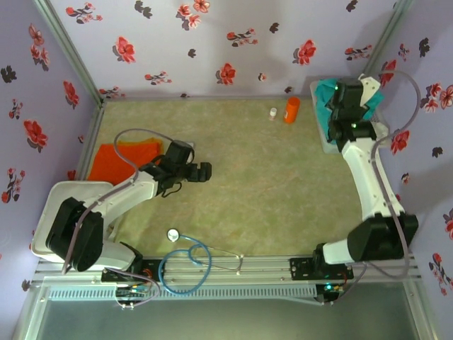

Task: Fold and stack the t-shirts

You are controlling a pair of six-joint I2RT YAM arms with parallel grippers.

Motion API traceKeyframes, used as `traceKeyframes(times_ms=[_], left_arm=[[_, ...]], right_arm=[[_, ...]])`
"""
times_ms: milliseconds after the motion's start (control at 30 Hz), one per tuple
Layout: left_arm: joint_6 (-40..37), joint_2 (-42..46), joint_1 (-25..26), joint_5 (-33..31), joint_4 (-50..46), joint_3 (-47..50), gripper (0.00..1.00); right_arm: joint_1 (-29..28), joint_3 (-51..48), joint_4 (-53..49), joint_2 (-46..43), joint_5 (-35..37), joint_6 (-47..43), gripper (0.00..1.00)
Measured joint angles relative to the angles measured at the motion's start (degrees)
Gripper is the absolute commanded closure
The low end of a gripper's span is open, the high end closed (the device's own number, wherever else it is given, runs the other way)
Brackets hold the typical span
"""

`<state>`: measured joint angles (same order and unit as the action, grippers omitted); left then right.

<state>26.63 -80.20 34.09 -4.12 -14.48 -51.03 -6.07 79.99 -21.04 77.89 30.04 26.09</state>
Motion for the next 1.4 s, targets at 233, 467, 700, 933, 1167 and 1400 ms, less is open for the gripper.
traceKeyframes(times_ms=[233,467,700,933,1167,1400], left_arm=[[-0.39,0.00,-6.58,2.91,0.72,-1.81,0.01],[-1.49,-0.09,-8.87,4.68,0.63,-2.97,0.02],[-2.23,-0.09,-8.57,6.84,-0.07,-2.95,0.05],[-3.43,-1.29,-3.43,8.04,-0.85,-1.79,0.14],[-3.21,-9.55,4.17,7.82,-0.61,-3.17,0.18],[-3.67,-18.95,6.19,5.31,-0.57,-9.53,0.23]], right_arm=[[-16.90,-12.09,-2.91,-13.51,0.48,-0.52,1.00],[-33.88,-21.73,-4.22,-12.24,1.40,5.07,0.49],[-43.34,-22.05,-3.02,0.57,0.81,8.02,0.01],[-42.45,-23.47,-1.60,-2.16,4.22,8.98,0.01],[-32.24,-31.23,0.28,-8.28,-0.07,14.60,0.18],[-26.75,-39.76,0.74,-9.51,-9.20,18.62,0.28]])
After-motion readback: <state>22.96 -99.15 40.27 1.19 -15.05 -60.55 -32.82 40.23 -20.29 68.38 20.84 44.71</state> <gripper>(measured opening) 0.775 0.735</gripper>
